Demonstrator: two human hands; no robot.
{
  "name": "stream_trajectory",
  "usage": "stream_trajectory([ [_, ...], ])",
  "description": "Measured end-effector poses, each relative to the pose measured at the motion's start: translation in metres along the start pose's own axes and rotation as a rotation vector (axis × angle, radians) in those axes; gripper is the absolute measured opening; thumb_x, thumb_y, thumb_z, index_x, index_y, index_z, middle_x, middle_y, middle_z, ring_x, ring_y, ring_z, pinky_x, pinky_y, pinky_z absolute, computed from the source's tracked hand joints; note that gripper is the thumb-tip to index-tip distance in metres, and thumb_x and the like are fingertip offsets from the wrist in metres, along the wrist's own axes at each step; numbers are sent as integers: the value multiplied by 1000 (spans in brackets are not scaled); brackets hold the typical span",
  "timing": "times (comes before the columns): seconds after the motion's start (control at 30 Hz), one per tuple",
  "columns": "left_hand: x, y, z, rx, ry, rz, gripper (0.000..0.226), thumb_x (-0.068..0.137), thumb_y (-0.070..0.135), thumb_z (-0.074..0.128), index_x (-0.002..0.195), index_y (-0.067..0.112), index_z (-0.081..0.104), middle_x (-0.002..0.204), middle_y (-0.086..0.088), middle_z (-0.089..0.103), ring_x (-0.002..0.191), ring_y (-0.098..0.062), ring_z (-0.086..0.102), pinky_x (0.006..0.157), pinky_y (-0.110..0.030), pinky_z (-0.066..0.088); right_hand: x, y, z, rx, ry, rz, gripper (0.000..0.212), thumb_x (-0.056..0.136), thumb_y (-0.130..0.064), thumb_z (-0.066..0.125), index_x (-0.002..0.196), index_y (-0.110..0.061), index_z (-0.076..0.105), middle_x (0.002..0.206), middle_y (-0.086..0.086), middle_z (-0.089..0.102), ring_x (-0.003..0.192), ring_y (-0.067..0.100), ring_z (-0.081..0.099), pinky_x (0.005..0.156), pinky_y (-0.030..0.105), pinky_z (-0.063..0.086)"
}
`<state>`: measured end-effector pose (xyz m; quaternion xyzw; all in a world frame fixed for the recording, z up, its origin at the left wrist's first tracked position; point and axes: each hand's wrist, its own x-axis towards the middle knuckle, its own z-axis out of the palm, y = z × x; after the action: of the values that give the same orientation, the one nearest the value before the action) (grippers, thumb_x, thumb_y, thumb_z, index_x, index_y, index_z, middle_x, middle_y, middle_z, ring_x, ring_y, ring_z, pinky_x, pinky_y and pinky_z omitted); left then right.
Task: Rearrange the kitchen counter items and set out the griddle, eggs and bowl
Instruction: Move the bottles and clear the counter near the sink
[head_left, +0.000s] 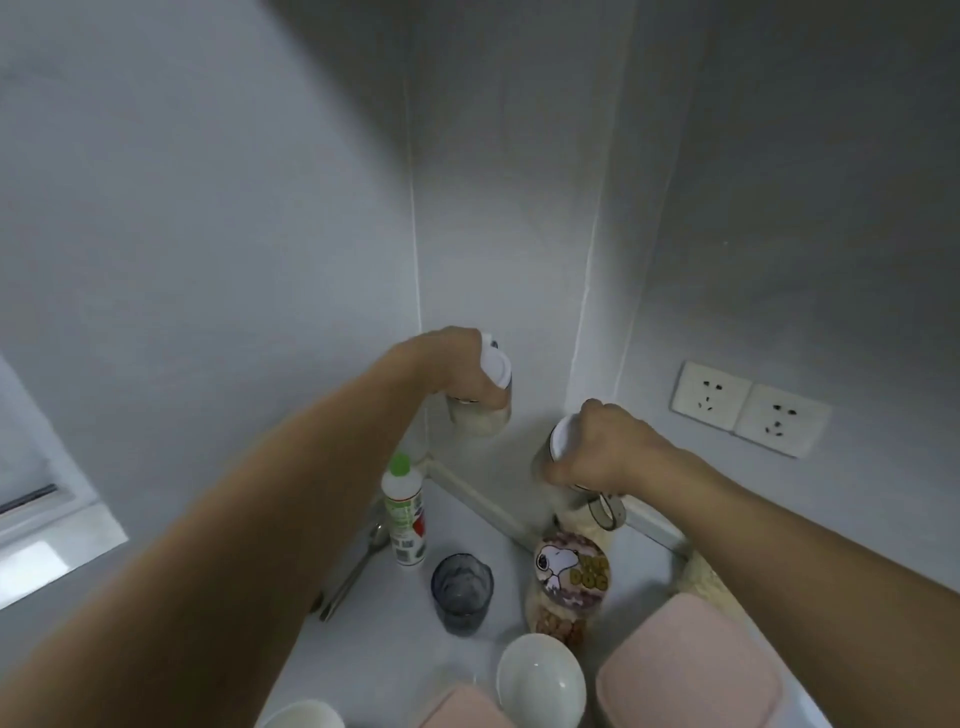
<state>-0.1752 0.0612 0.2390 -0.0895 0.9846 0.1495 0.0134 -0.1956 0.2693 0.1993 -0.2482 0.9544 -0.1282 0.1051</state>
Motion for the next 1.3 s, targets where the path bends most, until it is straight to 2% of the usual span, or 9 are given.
stream_trajectory([
  [0.13, -34, 72, -5, 37, -30, 33, 49, 66, 48, 75, 101, 25, 49, 97, 4, 59, 89, -20, 63, 74, -32, 54, -63, 43, -33, 8, 74, 78, 72, 63, -56, 71, 114, -13, 43, 107, 4, 52, 86, 22, 59, 60, 28, 48],
  [0.23, -60, 135, -4, 53, -57, 86, 43, 63, 49, 73, 90, 24, 51, 93, 2, 61, 82, -19, 64, 69, -32, 55, -121, 85, -53, 23, 109, 155, 71, 64, -55, 70, 112, -12, 43, 102, 3, 53, 74, 23, 59, 51, 25, 42],
  [0.53, -185, 370, 45, 129, -112, 383, 46, 57, 51, 69, 89, 23, 53, 92, -1, 65, 81, -23, 67, 62, -30, 52, -356, 241, -79, 56, 226, 458, 69, 69, -52, 68, 119, -13, 41, 111, 3, 50, 81, 25, 57, 64, 29, 45],
  [0.67, -251, 481, 88, 176, -143, 542, 60, 49, 54, 66, 97, 20, 55, 97, -1, 65, 88, -24, 67, 72, -35, 56, -479, 303, -77, 95, 269, 586, 61, 67, -51, 70, 108, -15, 41, 104, 2, 52, 79, 24, 57, 63, 28, 43],
  [0.87, -343, 629, 145, 168, -219, 797, 51, 56, 50, 69, 97, 22, 54, 98, 1, 66, 88, -21, 67, 76, -39, 58, -640, 383, -75, 71, 357, 798, 57, 66, -53, 68, 100, -18, 39, 103, 1, 54, 91, 24, 56, 70, 31, 47],
  [0.97, -390, 705, 168, 199, -254, 929, 44, 64, 44, 70, 98, 20, 54, 97, 0, 66, 90, -22, 66, 68, -32, 53, -719, 421, -80, 120, 404, 896, 52, 68, -48, 69, 99, -16, 43, 94, 0, 55, 84, 22, 57, 60, 28, 44],
  [1.03, -406, 737, 175, 203, -266, 973, 44, 65, 42, 69, 99, 19, 54, 98, -2, 66, 91, -22, 66, 66, -31, 51, -748, 437, -83, 129, 429, 938, 51, 68, -47, 69, 99, -15, 43, 87, -2, 52, 77, 19, 57, 54, 26, 42],
  [1.17, -434, 810, 196, 223, -288, 1059, 46, 65, 43, 69, 101, 20, 51, 100, -1, 64, 92, -22, 65, 73, -35, 53, -802, 481, -87, 128, 460, 1025, 51, 69, -48, 68, 97, -15, 42, 80, -3, 48, 70, 19, 57, 56, 26, 46],
  [1.3, -446, 871, 222, 263, -277, 1120, 46, 71, 40, 71, 106, 17, 51, 100, -1, 62, 93, -23, 63, 74, -34, 53, -832, 529, -88, 126, 478, 1091, 50, 71, -48, 67, 95, -14, 39, 78, -3, 38, 71, 21, 52, 49, 24, 36],
])
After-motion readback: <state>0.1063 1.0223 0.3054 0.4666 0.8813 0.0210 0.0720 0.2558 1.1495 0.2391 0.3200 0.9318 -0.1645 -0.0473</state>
